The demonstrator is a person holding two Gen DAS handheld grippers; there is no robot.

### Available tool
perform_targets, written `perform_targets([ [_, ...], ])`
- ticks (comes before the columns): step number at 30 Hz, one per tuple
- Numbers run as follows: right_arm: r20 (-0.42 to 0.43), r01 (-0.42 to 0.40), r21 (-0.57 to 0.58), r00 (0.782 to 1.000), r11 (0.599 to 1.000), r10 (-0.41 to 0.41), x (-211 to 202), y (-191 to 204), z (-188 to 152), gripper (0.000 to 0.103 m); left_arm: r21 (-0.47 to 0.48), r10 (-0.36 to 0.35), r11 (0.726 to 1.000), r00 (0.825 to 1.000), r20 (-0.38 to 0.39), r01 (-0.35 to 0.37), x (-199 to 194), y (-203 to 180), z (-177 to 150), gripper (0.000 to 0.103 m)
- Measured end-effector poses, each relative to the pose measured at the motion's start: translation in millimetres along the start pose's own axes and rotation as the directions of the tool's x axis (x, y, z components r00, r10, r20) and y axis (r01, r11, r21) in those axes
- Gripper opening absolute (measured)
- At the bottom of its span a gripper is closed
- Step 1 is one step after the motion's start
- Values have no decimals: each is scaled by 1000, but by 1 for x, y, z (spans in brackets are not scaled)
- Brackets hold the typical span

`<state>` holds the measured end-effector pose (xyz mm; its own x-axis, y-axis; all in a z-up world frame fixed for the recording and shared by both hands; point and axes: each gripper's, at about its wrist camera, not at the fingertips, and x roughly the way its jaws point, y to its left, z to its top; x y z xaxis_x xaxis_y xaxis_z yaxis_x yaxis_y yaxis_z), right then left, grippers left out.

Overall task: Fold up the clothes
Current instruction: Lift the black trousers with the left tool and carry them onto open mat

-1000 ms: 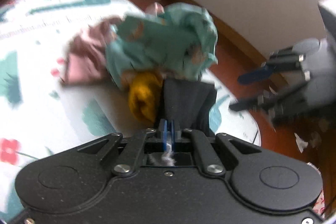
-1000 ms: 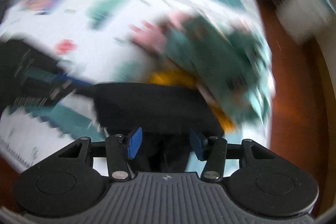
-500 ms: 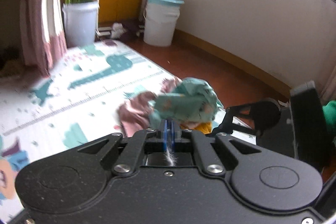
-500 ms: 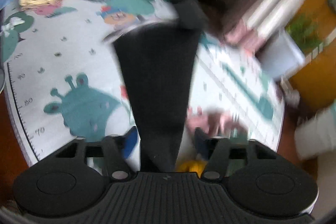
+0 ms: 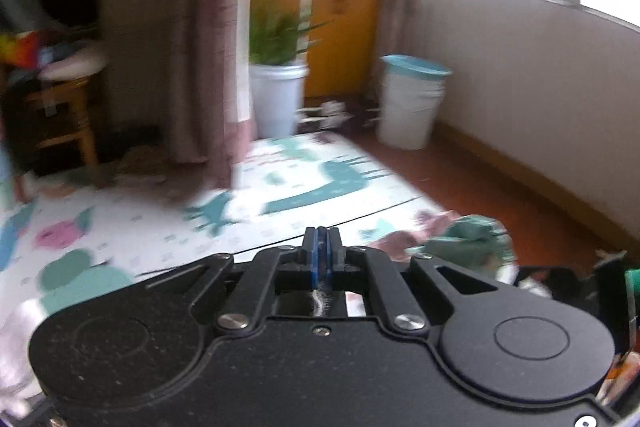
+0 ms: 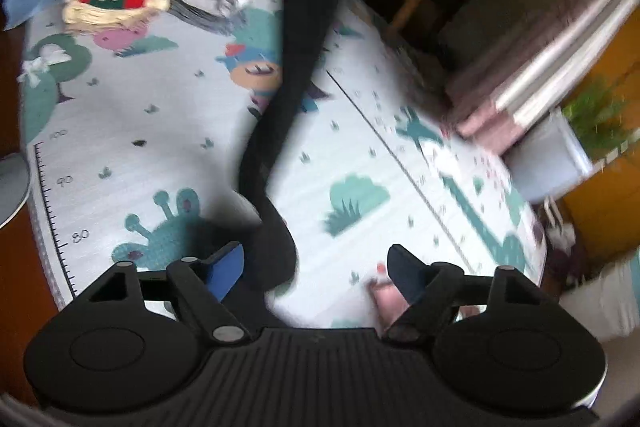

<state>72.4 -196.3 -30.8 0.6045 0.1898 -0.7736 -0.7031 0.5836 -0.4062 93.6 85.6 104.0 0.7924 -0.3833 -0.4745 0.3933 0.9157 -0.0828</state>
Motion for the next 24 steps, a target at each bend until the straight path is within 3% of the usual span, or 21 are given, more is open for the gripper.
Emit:
perform_targets([
  [3, -53, 7, 75, 999, 997, -3, 17, -12, -1, 73, -19, 34, 999, 997, -76, -36, 9, 18, -14, 1],
  [5, -74, 11, 133, 997, 991, -1, 29, -19, 2, 73, -41, -6, 999, 982, -187, -2, 23, 26, -26, 2],
  [8, -68, 4, 222, 998, 975, 12, 40, -30, 9, 73, 36, 41, 999, 954, -297, -32, 38, 20, -48, 21],
  [10, -50, -9, 273, 998, 962, 24, 44, -36, 15, 73, 57, 58, 997, 950, -308, -42, 41, 17, -54, 48],
  [16, -15, -71, 306, 997, 949, 79, 60, -35, 29, 67, 40, 46, 999, 945, -322, -35, 49, 22, -62, 49],
  [22, -56, -139, 313, 985, 939, 165, 85, -33, 28, 63, 34, 74, 997, 920, -384, -66, 58, 28, -71, 49],
  [24, -77, -158, 340, 978, 927, 195, 93, -35, 27, 60, 32, 76, 997, 902, -426, -69, 70, 32, -80, 49],
])
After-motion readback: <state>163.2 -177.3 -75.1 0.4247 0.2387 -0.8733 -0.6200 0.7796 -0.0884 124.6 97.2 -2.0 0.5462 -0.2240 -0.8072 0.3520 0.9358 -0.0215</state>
